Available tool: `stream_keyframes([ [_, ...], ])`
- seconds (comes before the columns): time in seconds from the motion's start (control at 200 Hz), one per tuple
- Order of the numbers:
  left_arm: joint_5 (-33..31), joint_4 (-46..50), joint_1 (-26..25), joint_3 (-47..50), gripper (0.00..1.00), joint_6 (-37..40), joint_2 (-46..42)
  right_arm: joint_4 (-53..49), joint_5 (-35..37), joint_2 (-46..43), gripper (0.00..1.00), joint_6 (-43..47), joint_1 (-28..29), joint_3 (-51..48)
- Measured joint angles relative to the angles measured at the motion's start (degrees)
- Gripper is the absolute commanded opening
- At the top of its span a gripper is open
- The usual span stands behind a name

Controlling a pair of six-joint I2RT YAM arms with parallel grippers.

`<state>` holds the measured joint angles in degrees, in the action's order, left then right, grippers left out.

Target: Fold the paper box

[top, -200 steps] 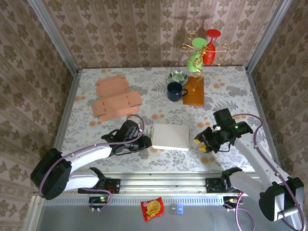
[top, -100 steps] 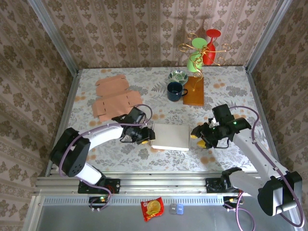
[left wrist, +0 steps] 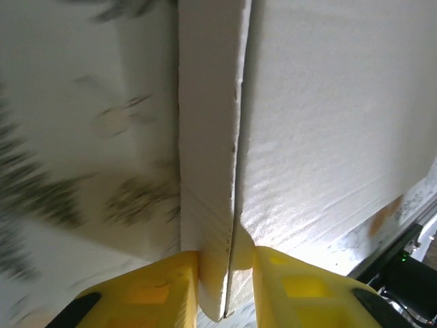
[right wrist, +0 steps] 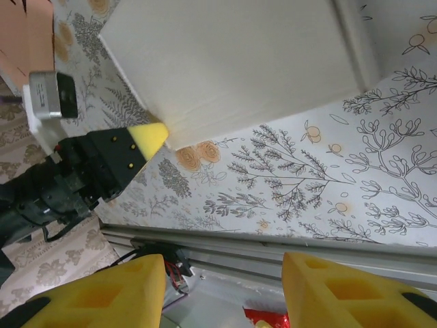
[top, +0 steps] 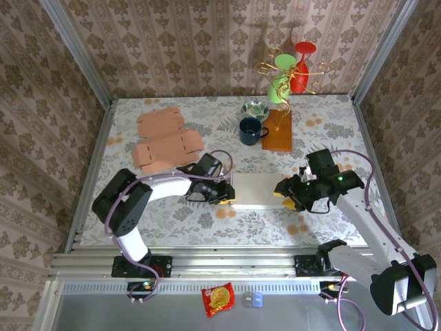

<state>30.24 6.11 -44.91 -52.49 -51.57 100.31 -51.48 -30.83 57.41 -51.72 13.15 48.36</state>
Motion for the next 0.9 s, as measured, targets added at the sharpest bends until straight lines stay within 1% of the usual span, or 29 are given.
stream_keyframes([
  [0.14,0.1,-3.8,-2.3,-5.1,0.20,-3.2,5.4,-3.0,1.8,-1.4,0.49,2.0,-0.5,2.5],
  [0.275,0.3,-6.9,-4.4,-12.5,0.19,-6.0,12.2,-6.5,3.3,-3.0,0.49,4.3,-1.6,4.7],
  [0.425,0.5,-8.7,-6.5,-20.9,0.18,-8.0,18.9,-10.1,3.7,-5.3,0.49,6.7,-3.8,5.4],
  [0.54,0.7,-9.4,-7.2,-25.1,0.18,-9.0,22.1,-12.5,3.9,-6.5,0.49,8.2,-5.4,5.7],
  [0.585,0.7,-9.4,-7.5,-26.3,0.19,-9.3,22.9,-13.5,3.9,-6.7,0.48,8.6,-5.9,6.0],
  [0.76,-1.3,-8.0,-7.5,-27.6,0.32,-8.9,23.3,-14.8,3.9,-7.5,0.44,9.6,-6.5,6.7],
  [0.84,-3.5,-5.4,-7.4,-27.6,0.33,-7.9,22.1,-14.6,3.9,-7.6,0.44,9.4,-6.5,7.2],
  [0.9,-5.5,-3.7,-7.1,-26.5,0.35,-6.7,19.5,-14.0,4.2,-7.8,0.45,8.8,-6.5,7.6],
])
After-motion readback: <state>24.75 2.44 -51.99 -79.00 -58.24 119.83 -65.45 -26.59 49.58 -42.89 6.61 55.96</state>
